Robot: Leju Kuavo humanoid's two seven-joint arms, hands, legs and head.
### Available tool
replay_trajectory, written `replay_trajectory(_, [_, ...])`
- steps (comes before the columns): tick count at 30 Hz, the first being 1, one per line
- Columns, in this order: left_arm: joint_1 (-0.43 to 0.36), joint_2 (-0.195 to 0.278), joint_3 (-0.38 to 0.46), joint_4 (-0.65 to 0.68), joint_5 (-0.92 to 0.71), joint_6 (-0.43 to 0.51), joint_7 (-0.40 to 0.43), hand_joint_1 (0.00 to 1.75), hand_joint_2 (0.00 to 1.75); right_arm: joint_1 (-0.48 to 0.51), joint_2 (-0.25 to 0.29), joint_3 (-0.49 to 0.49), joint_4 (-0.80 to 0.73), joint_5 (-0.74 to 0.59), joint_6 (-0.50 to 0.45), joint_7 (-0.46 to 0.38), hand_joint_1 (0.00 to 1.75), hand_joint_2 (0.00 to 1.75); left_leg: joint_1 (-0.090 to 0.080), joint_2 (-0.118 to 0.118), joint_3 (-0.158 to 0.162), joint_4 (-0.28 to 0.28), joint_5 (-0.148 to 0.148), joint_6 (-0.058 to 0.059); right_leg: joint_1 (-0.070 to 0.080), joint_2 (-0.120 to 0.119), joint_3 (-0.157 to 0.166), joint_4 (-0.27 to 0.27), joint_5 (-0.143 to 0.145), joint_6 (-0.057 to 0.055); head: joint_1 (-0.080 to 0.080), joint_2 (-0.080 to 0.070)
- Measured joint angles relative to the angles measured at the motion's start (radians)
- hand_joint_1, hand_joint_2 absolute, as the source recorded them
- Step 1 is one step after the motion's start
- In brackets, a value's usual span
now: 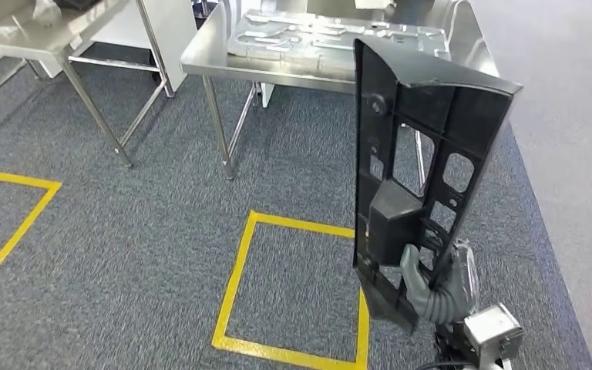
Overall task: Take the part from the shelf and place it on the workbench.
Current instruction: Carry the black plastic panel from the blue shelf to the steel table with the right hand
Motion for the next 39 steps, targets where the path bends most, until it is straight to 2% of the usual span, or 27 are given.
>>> replay_trajectory(2, [-0.001,0.002,0.001,0.009,0.003,-0.001,-0.003,0.0,1.75,-0.012,0.002,0.0,0.008,0.007,-0.003,0.005,1.75,1.75,-0.002,-0.001,0.027,-0.004,-0.016,0.011,-0.003,-0.01,-0.082,0.119,-0.007,0.008,0.001,0.0])
replay_trajectory(4, [0.002,0.004,0.003,0.019,0.005,-0.002,-0.005,0.0,1.75,-0.02,0.004,0.0,0.018,0.012,-0.006,0.009,1.75,1.75,-0.005,-0.001,0.057,-0.008,-0.039,0.017,-0.003,-0.015,-0.185,0.21,-0.075,0.011,0.0,0.0])
replay_trajectory(6, [0.007,0.006,0.007,0.028,0.006,-0.003,-0.006,0.0,1.75,-0.027,0.007,0.0,0.028,0.017,-0.008,0.011,1.75,1.75,-0.008,-0.002,0.095,-0.014,-0.068,0.019,-0.002,-0.016,-0.254,0.209,-0.157,0.007,0.0,0.0])
replay_trajectory(7, [0.008,0.007,0.01,0.031,0.007,-0.003,-0.006,0.0,1.75,-0.031,0.008,-0.001,0.032,0.018,-0.008,0.012,1.75,1.75,-0.011,-0.002,0.116,-0.017,-0.084,0.021,0.0,-0.017,-0.276,0.177,-0.163,0.001,0.001,0.0])
replay_trajectory(8, [0.009,0.007,0.012,0.033,0.007,-0.004,-0.006,0.0,1.75,-0.034,0.009,-0.001,0.036,0.018,-0.009,0.014,1.75,1.75,-0.015,0.0,0.139,-0.021,-0.101,0.023,0.004,-0.021,-0.29,0.131,-0.119,-0.013,0.001,0.0])
replay_trajectory(10, [0.011,0.005,0.014,0.039,0.008,-0.007,-0.006,0.0,1.75,-0.038,0.012,-0.003,0.042,0.007,-0.007,0.018,1.75,1.75,-0.021,0.004,0.186,-0.03,-0.136,0.022,0.02,-0.043,-0.299,0.043,0.058,-0.043,0.0,0.0])
replay_trajectory(11, [0.011,0.004,0.015,0.042,0.008,-0.01,-0.006,0.0,1.75,-0.041,0.014,-0.004,0.042,0.0,-0.004,0.02,1.75,1.75,-0.022,0.008,0.21,-0.04,-0.15,0.018,0.028,-0.052,-0.292,0.015,0.128,-0.051,0.0,0.0])
replay_trajectory(12, [0.01,0.003,0.015,0.044,0.009,-0.013,-0.006,0.0,1.75,-0.046,0.017,-0.006,0.04,-0.006,-0.001,0.02,1.75,1.75,-0.022,0.011,0.231,-0.044,-0.155,0.012,0.032,-0.053,-0.279,0.0,0.158,-0.054,0.0,0.0])
replay_trajectory(14, [0.0,0.006,0.016,0.044,0.009,-0.016,-0.007,0.0,1.75,-0.055,0.024,-0.008,0.033,-0.011,0.006,0.019,1.75,1.75,-0.021,0.02,0.229,0.003,-0.123,-0.001,0.029,-0.037,-0.238,-0.025,0.139,-0.053,0.0,0.0])
replay_trajectory(16, [-0.011,0.006,0.016,0.045,0.009,-0.018,-0.007,0.0,1.75,-0.061,0.031,-0.01,0.029,-0.012,0.009,0.018,1.75,1.75,-0.02,0.016,0.15,0.145,-0.065,-0.012,0.02,-0.02,-0.191,-0.047,0.118,-0.059,0.0,0.0])
replay_trajectory(17, [-0.013,0.007,0.016,0.045,0.008,-0.019,-0.007,0.0,1.75,-0.062,0.034,-0.01,0.029,-0.012,0.01,0.019,1.75,1.75,-0.017,0.013,0.097,0.216,-0.057,-0.016,0.015,-0.013,-0.169,-0.057,0.106,-0.06,0.0,0.0])
replay_trajectory(19, [-0.01,0.008,0.016,0.048,0.009,-0.019,-0.007,0.0,1.75,-0.062,0.039,-0.01,0.029,-0.008,0.01,0.019,1.75,1.75,-0.012,0.01,0.006,0.283,-0.121,-0.027,0.007,0.004,-0.121,-0.068,0.073,-0.059,0.0,0.0])
replay_trajectory(21, [-0.003,0.009,0.017,0.051,0.011,-0.018,-0.008,0.0,1.75,-0.062,0.045,-0.01,0.03,0.007,0.009,0.019,1.75,1.75,-0.007,0.01,-0.059,0.261,-0.211,-0.035,0.0,0.022,-0.066,-0.078,0.035,-0.053,-0.001,0.0])
replay_trajectory(22, [0.001,0.01,0.017,0.054,0.012,-0.018,-0.009,0.0,1.75,-0.062,0.047,-0.01,0.03,0.014,0.01,0.02,1.75,1.75,-0.006,0.01,-0.083,0.222,-0.221,-0.038,-0.004,0.03,-0.037,-0.082,0.013,-0.049,-0.001,0.0])
replay_trajectory(23, [0.005,0.01,0.017,0.056,0.014,-0.018,-0.011,0.0,1.75,-0.062,0.05,-0.01,0.031,0.017,0.015,0.021,1.75,1.75,-0.005,0.006,-0.1,0.166,-0.187,-0.041,-0.007,0.039,-0.006,-0.086,-0.01,-0.044,-0.001,0.0])
replay_trajectory(25, [0.016,0.012,0.019,0.063,0.015,-0.019,-0.015,0.0,1.75,-0.063,0.057,-0.01,0.032,0.008,0.031,0.023,1.75,1.75,-0.004,-0.017,-0.113,0.061,-0.007,-0.047,-0.012,0.056,0.048,-0.091,-0.058,-0.032,-0.001,0.0])
replay_trajectory(26, [0.02,0.014,0.019,0.066,0.015,-0.019,-0.017,0.0,1.75,-0.065,0.06,-0.01,0.032,0.004,0.038,0.024,1.75,1.75,-0.005,-0.025,-0.11,0.036,0.064,-0.045,-0.013,0.064,0.068,-0.095,-0.078,-0.024,-0.001,0.0])
replay_trajectory(27, [0.022,0.015,0.02,0.069,0.015,-0.019,-0.02,0.0,1.75,-0.066,0.063,-0.01,0.031,0.005,0.041,0.024,1.75,1.75,-0.009,-0.029,-0.103,0.03,0.099,-0.037,-0.014,0.07,0.088,-0.102,-0.091,-0.017,-0.001,0.0])
replay_trajectory(29, [0.011,0.017,0.021,0.07,0.015,-0.02,-0.024,0.0,1.75,-0.073,0.07,-0.01,0.023,0.021,0.039,0.022,1.75,1.75,-0.012,-0.018,-0.076,0.029,0.065,-0.014,-0.015,0.073,0.093,-0.074,-0.069,-0.003,-0.001,0.0])
replay_trajectory(30, [0.007,0.017,0.022,0.07,0.015,-0.02,-0.025,0.0,1.75,-0.076,0.072,-0.011,0.018,0.031,0.037,0.02,1.75,1.75,-0.011,-0.014,-0.054,0.017,0.049,-0.005,-0.014,0.06,0.069,-0.023,-0.036,0.002,-0.001,0.0])
replay_trajectory(32, [0.002,0.016,0.023,0.071,0.016,-0.021,-0.026,0.0,1.75,-0.083,0.074,-0.012,0.014,0.04,0.039,0.021,1.75,1.75,-0.004,-0.007,0.005,-0.02,0.024,0.004,-0.013,0.019,-0.035,0.13,0.012,0.009,0.0,0.0])
replay_trajectory(33, [0.004,0.016,0.023,0.072,0.016,-0.021,-0.027,0.0,1.75,-0.086,0.074,-0.012,0.014,0.036,0.044,0.024,1.75,1.75,-0.004,-0.002,0.039,-0.04,0.01,0.006,-0.012,0.0,-0.095,0.191,0.005,0.012,0.001,0.0])
replay_trajectory(34, [0.005,0.016,0.023,0.073,0.016,-0.021,-0.027,0.0,1.75,-0.088,0.074,-0.012,0.014,0.029,0.051,0.028,1.75,1.75,-0.004,0.004,0.076,-0.059,-0.006,0.007,-0.012,-0.01,-0.153,0.226,-0.028,0.014,0.002,0.0])
replay_trajectory(36, [0.011,0.016,0.024,0.075,0.016,-0.021,-0.026,0.0,1.75,-0.088,0.075,-0.012,0.014,0.017,0.062,0.036,1.75,1.75,-0.004,0.015,0.157,-0.094,-0.042,0.006,-0.014,-0.016,-0.242,0.22,-0.112,0.018,0.002,0.0])
replay_trajectory(37, [0.014,0.015,0.024,0.075,0.016,-0.021,-0.026,0.0,1.75,-0.088,0.075,-0.012,0.014,0.014,0.064,0.038,1.75,1.75,-0.004,0.023,0.199,-0.11,-0.062,0.004,-0.013,-0.019,-0.274,0.189,-0.127,0.019,0.002,0.0])
replay_trajectory(38, [0.018,0.014,0.024,0.076,0.016,-0.021,-0.026,0.0,1.75,-0.087,0.075,-0.012,0.014,0.013,0.064,0.039,1.75,1.75,-0.004,0.031,0.239,-0.124,-0.083,0.002,-0.011,-0.025,-0.298,0.142,-0.101,0.017,0.002,0.0])
replay_trajectory(39, [0.023,0.013,0.024,0.077,0.016,-0.021,-0.026,0.0,1.75,-0.087,0.075,-0.012,0.016,0.012,0.064,0.039,1.75,1.75,-0.004,0.04,0.275,-0.136,-0.106,-0.001,-0.007,-0.043,-0.317,0.078,-0.015,0.011,0.002,0.0])
